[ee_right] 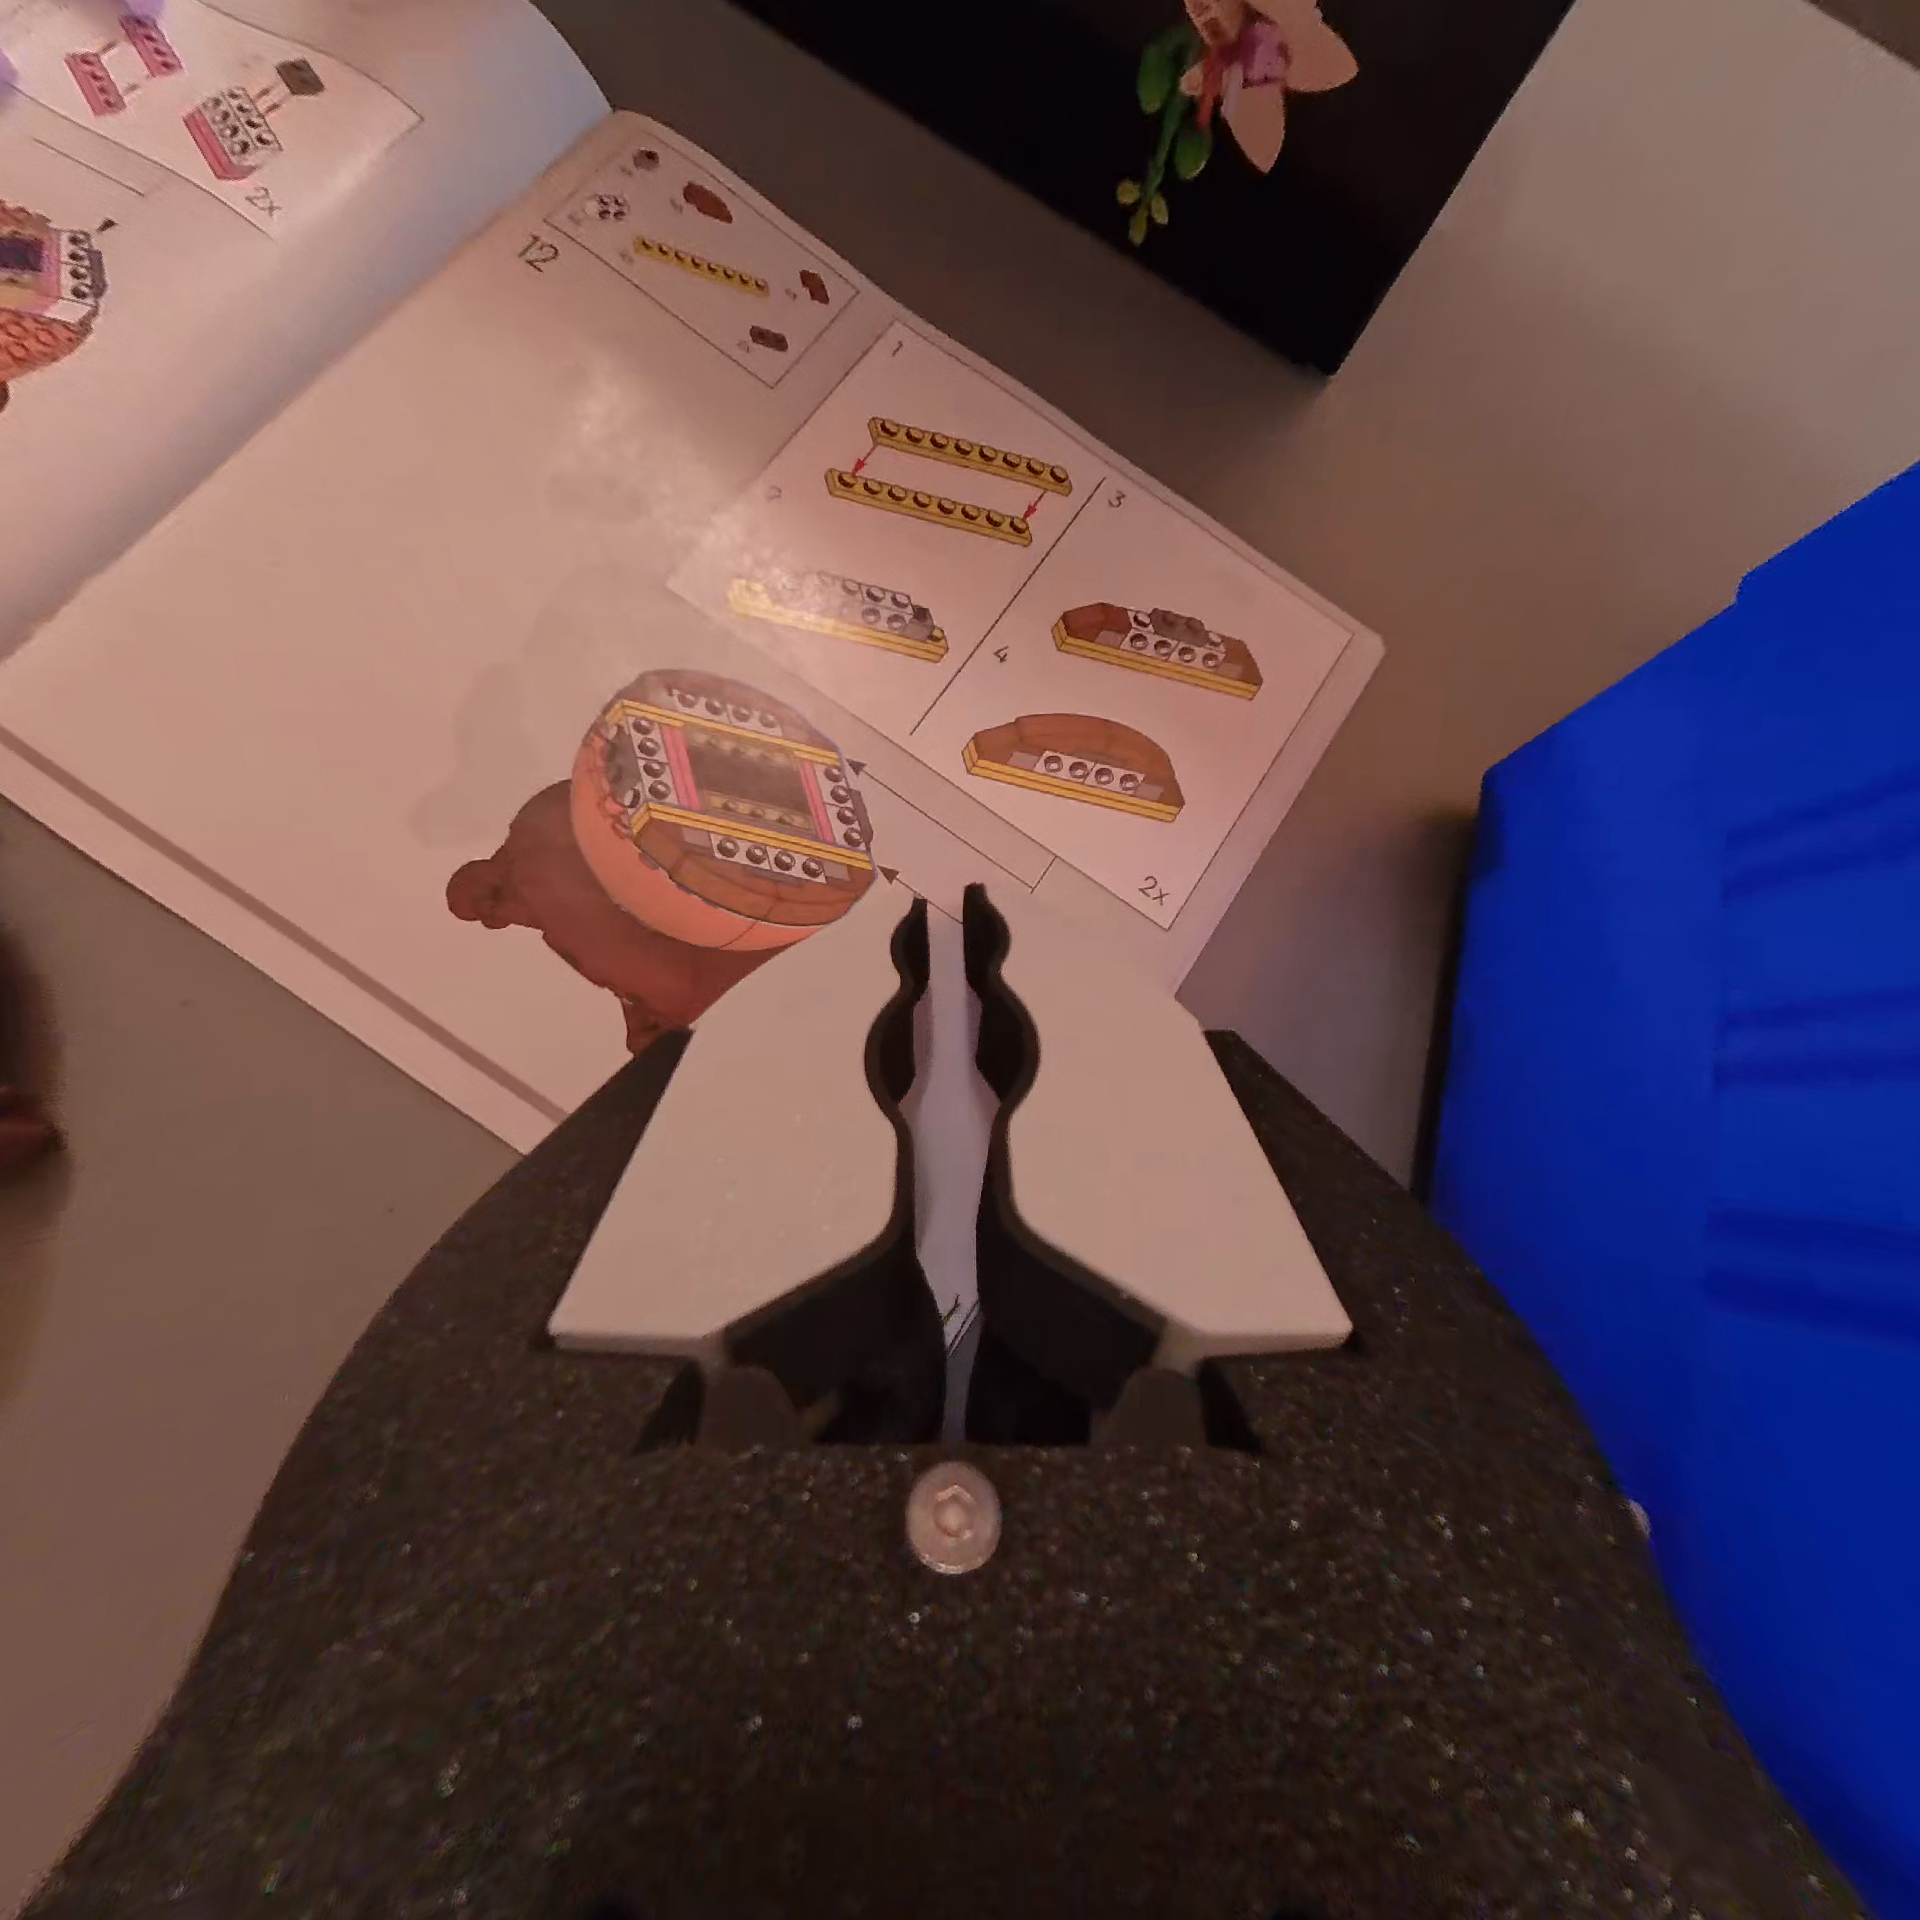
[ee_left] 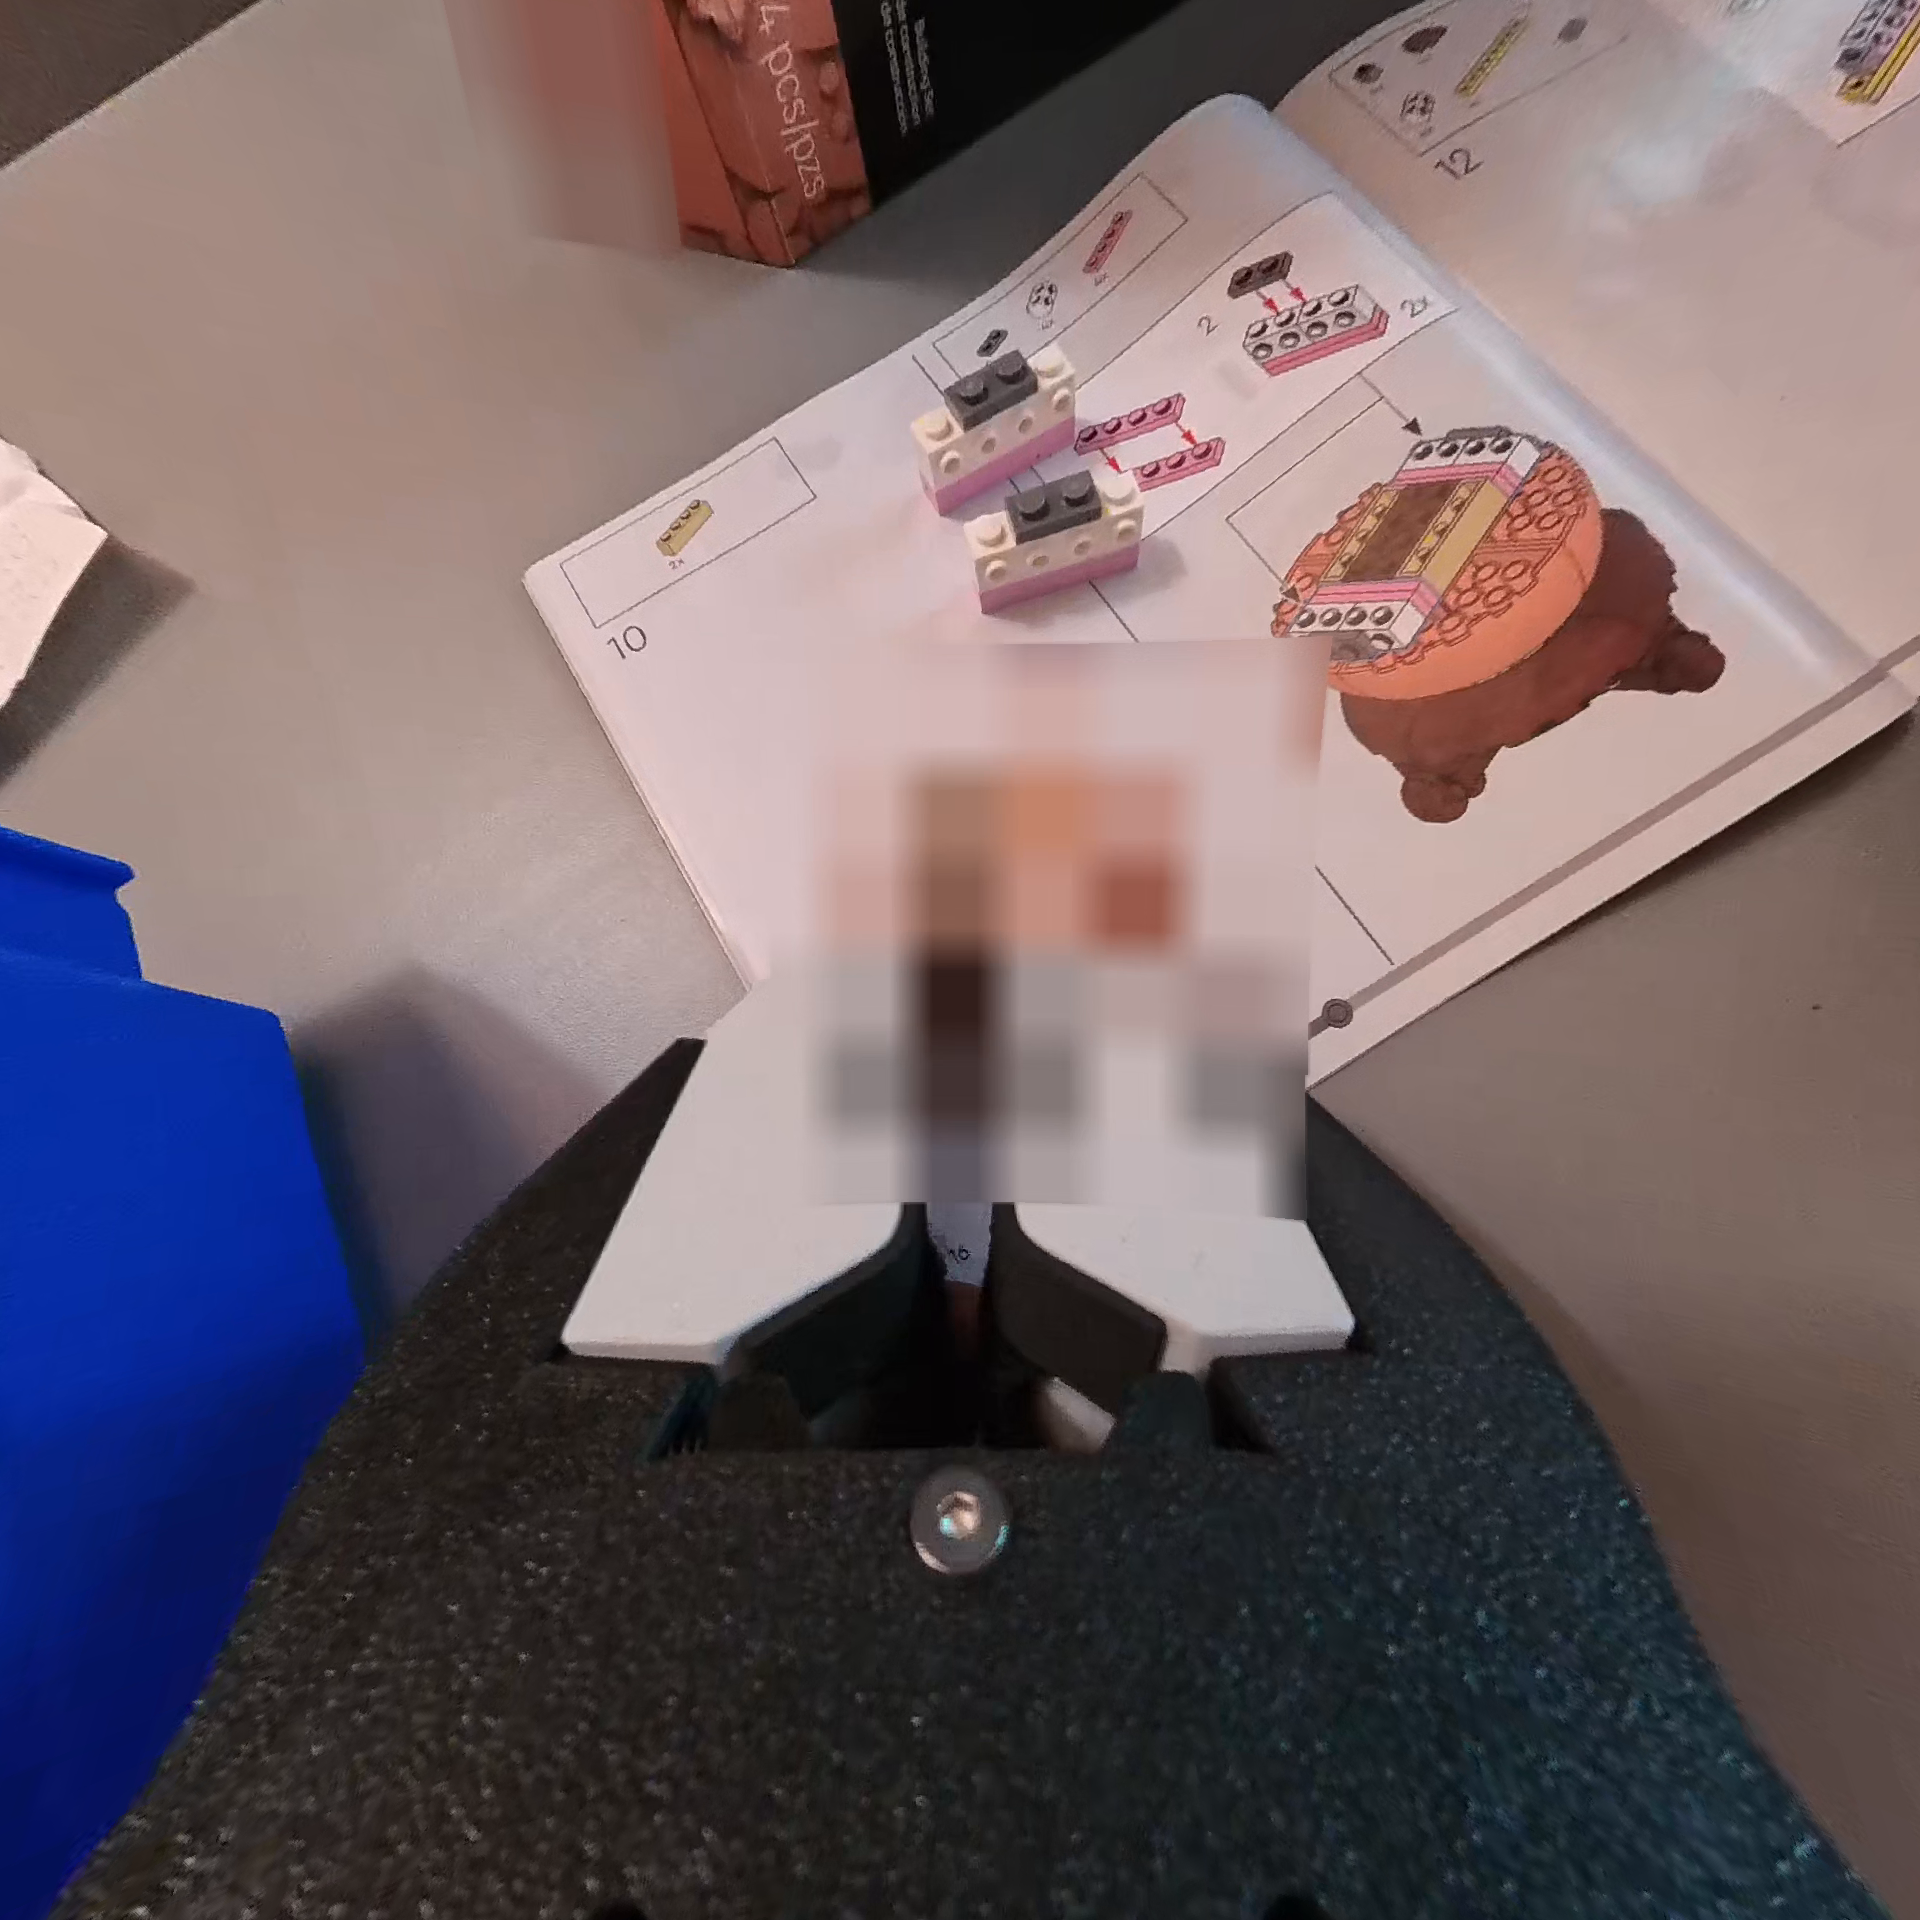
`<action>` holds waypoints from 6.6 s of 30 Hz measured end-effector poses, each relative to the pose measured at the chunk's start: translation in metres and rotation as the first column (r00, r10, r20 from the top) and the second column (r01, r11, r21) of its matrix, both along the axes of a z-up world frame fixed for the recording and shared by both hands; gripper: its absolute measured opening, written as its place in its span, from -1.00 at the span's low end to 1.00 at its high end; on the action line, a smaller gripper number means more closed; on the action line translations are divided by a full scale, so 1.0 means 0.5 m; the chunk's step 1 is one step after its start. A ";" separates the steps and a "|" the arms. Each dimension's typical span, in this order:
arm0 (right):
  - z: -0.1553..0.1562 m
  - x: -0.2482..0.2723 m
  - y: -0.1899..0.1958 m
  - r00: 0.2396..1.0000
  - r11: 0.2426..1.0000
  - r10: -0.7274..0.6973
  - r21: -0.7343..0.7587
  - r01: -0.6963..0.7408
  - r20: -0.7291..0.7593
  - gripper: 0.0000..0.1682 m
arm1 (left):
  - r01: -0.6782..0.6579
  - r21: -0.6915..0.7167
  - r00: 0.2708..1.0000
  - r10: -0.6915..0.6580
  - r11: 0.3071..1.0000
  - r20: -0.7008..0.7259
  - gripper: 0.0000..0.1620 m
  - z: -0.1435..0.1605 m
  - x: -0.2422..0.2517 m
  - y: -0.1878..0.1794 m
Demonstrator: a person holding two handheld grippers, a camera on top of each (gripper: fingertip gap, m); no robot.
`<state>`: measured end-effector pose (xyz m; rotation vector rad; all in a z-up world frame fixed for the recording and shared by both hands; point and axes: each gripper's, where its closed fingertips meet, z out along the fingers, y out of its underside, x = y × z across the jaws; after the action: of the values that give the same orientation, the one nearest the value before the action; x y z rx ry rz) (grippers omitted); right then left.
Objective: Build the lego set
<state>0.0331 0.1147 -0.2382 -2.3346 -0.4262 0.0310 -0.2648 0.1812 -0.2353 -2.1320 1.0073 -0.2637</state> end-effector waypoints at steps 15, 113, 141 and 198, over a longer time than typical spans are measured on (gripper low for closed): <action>-0.002 -0.007 0.008 0.998 0.999 0.038 -0.007 -0.039 -0.053 -0.98 | -0.025 -0.012 0.999 0.025 1.000 0.033 -1.00 -0.001 0.000 -0.015; 0.030 -0.479 0.176 0.638 0.649 0.738 -0.025 -0.760 -0.222 -0.83 | 0.110 -0.117 0.986 -0.094 0.987 0.139 -0.81 0.001 0.072 0.051; 0.010 -0.458 0.222 0.560 0.560 0.828 -0.012 -0.829 -0.022 -0.71 | 0.122 -0.083 0.984 -0.110 0.989 0.139 -0.72 0.015 0.072 0.056; 0.053 -0.409 0.229 0.693 0.707 0.708 0.126 -0.696 -0.135 -0.71 | 0.172 0.016 0.967 -0.172 0.985 0.188 -0.67 0.028 0.068 -0.032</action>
<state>-0.1715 0.2293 -0.2116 -1.9418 -1.1951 0.5815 -0.2308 0.1651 -0.2212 -1.9789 1.0798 -0.5397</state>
